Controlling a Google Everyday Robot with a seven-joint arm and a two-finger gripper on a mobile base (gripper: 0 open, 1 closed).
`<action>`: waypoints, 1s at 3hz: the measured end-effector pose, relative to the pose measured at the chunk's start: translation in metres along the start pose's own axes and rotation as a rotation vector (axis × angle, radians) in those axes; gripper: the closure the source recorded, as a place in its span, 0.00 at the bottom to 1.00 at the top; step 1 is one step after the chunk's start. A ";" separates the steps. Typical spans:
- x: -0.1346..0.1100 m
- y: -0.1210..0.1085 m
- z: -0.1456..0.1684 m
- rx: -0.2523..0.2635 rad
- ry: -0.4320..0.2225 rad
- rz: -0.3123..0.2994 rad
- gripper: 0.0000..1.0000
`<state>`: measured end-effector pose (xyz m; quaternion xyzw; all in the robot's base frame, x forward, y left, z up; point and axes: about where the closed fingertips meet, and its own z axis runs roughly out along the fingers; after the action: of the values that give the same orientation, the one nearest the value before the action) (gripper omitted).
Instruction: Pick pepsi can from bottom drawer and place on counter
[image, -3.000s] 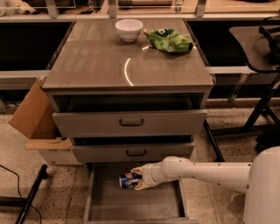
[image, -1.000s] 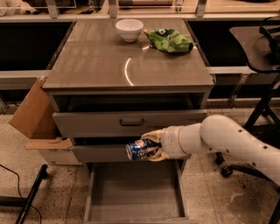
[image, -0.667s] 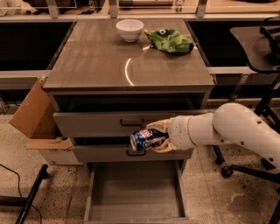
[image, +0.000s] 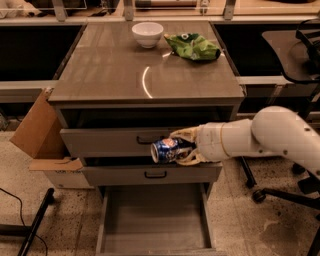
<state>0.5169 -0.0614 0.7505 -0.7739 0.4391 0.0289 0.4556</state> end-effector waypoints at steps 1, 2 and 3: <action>-0.011 -0.046 -0.030 0.042 -0.003 0.016 1.00; -0.013 -0.087 -0.039 0.062 0.001 0.105 1.00; -0.013 -0.087 -0.039 0.062 0.000 0.104 1.00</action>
Offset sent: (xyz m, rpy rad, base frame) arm 0.0656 -0.0046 0.1218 0.1121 0.0914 -0.1627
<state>0.5567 -0.0640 0.8382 -0.7355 0.4795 0.0386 0.4771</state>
